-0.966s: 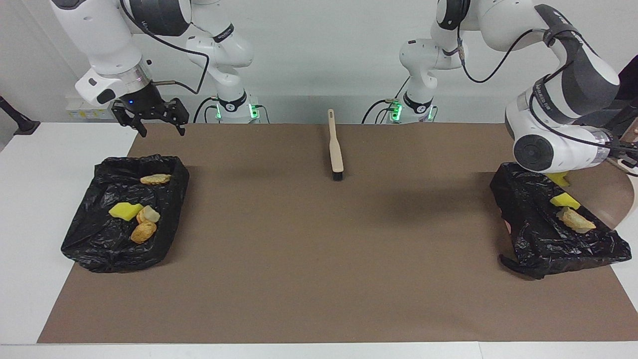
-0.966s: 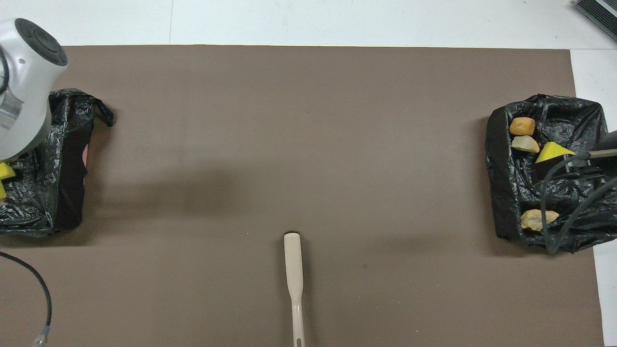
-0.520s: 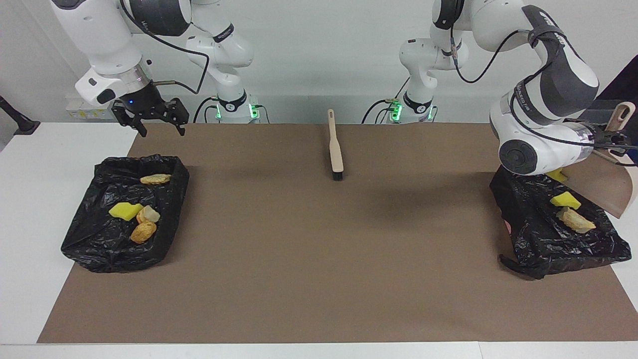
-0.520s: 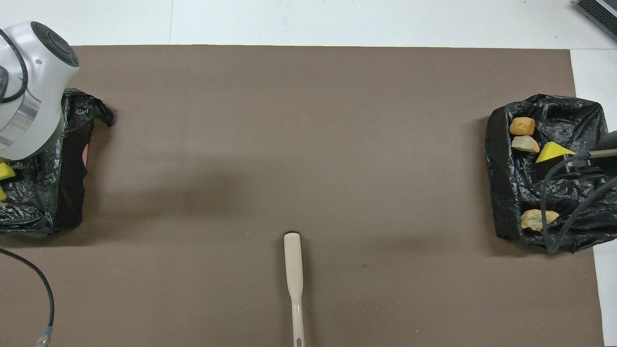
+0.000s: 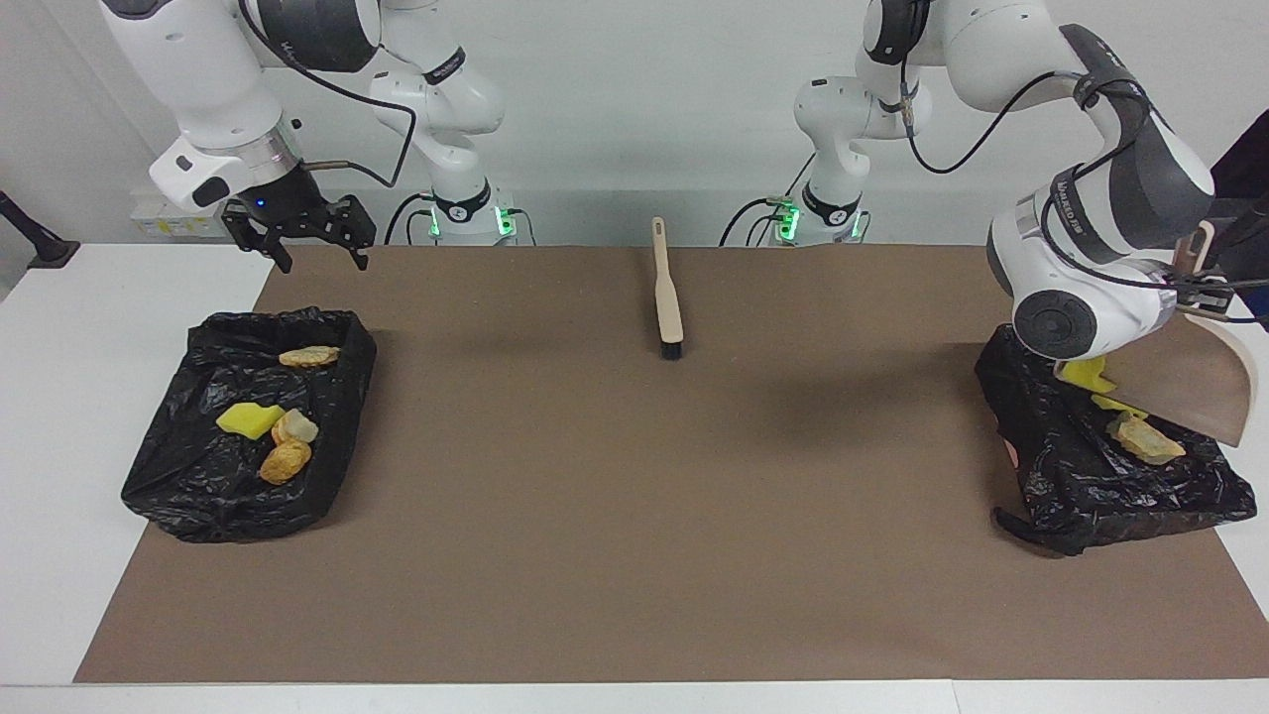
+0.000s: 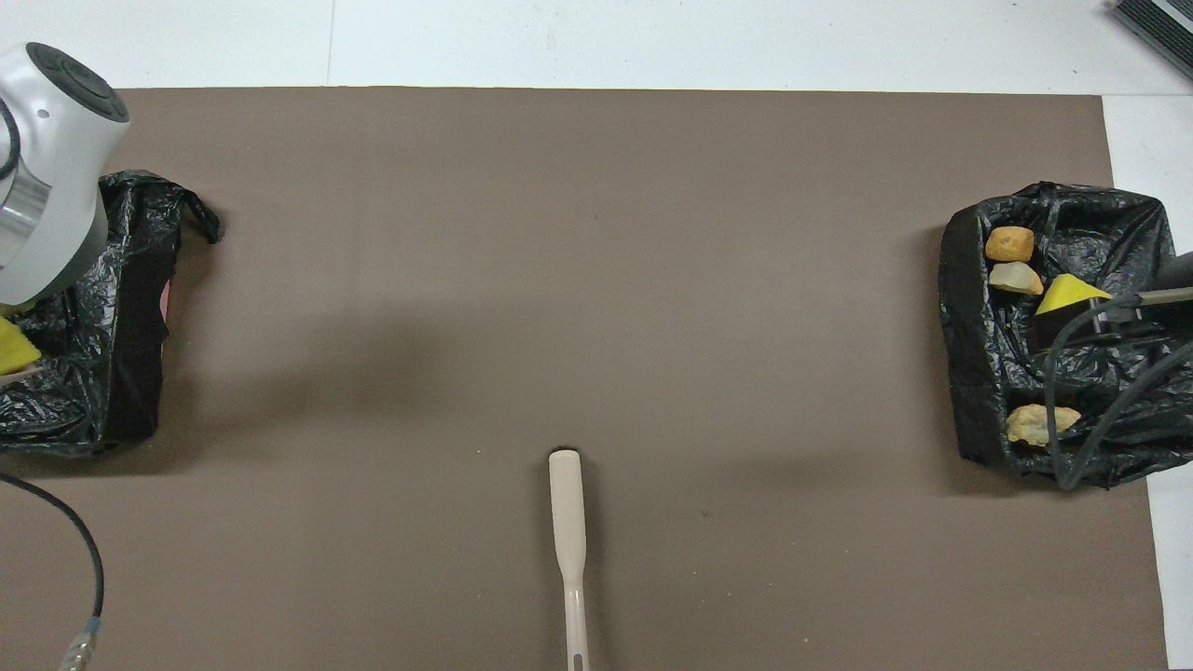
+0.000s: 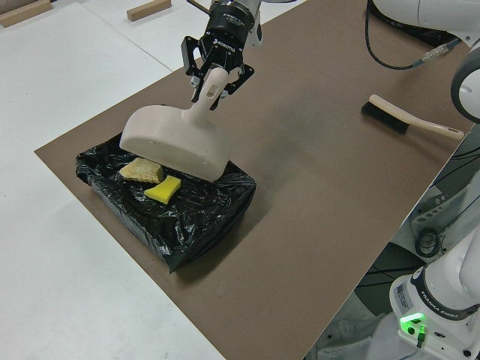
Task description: Sweep and dump trash in bin
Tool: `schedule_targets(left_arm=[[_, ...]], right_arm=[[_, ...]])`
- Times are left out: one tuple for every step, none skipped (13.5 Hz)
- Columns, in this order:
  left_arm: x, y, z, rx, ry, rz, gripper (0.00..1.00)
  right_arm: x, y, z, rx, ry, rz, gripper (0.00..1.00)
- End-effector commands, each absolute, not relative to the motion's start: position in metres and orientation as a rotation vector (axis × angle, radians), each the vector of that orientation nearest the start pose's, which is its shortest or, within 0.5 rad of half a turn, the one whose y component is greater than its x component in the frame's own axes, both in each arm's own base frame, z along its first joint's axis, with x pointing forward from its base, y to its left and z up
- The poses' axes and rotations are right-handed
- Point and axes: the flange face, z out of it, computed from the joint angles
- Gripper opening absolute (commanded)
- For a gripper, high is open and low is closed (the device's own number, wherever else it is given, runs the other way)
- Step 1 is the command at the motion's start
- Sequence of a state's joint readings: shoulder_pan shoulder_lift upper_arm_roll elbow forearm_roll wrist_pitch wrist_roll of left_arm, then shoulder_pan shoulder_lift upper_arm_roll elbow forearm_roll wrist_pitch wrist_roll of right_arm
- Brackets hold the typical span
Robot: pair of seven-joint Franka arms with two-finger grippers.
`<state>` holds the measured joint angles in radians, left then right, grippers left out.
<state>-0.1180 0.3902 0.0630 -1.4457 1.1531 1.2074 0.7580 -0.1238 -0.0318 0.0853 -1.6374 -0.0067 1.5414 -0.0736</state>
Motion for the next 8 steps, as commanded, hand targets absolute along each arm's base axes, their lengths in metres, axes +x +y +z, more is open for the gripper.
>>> schedule_targets(left_arm=[[0.626, 0.083, 0.527, -1.745, 0.803, 1.154, 0.0], [0.628, 0.082, 0.532, -1.695, 0.864, 1.189, 0.0], [0.629, 0.084, 0.531, -1.68, 0.913, 1.213, 0.0], [0.632, 0.073, 0.522, -1.705, 0.949, 1.185, 0.0], [0.639, 0.067, 0.519, -1.727, 0.99, 1.124, 0.0], [0.639, 0.077, 0.525, -1.703, 0.968, 1.123, 0.0], [0.64, 0.079, 0.527, -1.683, 0.962, 1.124, 0.0], [0.642, 0.084, 0.533, -1.643, 0.95, 1.141, 0.0]], right_arm=[[0.538, -0.02, 0.612, -3.145, -0.031, 0.102, 1.0], [0.538, -0.02, 0.612, -3.145, -0.031, 0.102, 1.0], [0.538, -0.02, 0.612, -3.145, -0.031, 0.102, 1.0], [0.538, -0.02, 0.612, -3.145, -0.031, 0.102, 1.0], [0.538, -0.02, 0.612, -3.145, -0.031, 0.102, 1.0], [0.538, -0.02, 0.612, -3.145, -0.031, 0.102, 1.0], [0.538, -0.02, 0.612, -3.145, -0.031, 0.1, 1.0], [0.538, -0.02, 0.612, -3.145, -0.031, 0.102, 1.0]])
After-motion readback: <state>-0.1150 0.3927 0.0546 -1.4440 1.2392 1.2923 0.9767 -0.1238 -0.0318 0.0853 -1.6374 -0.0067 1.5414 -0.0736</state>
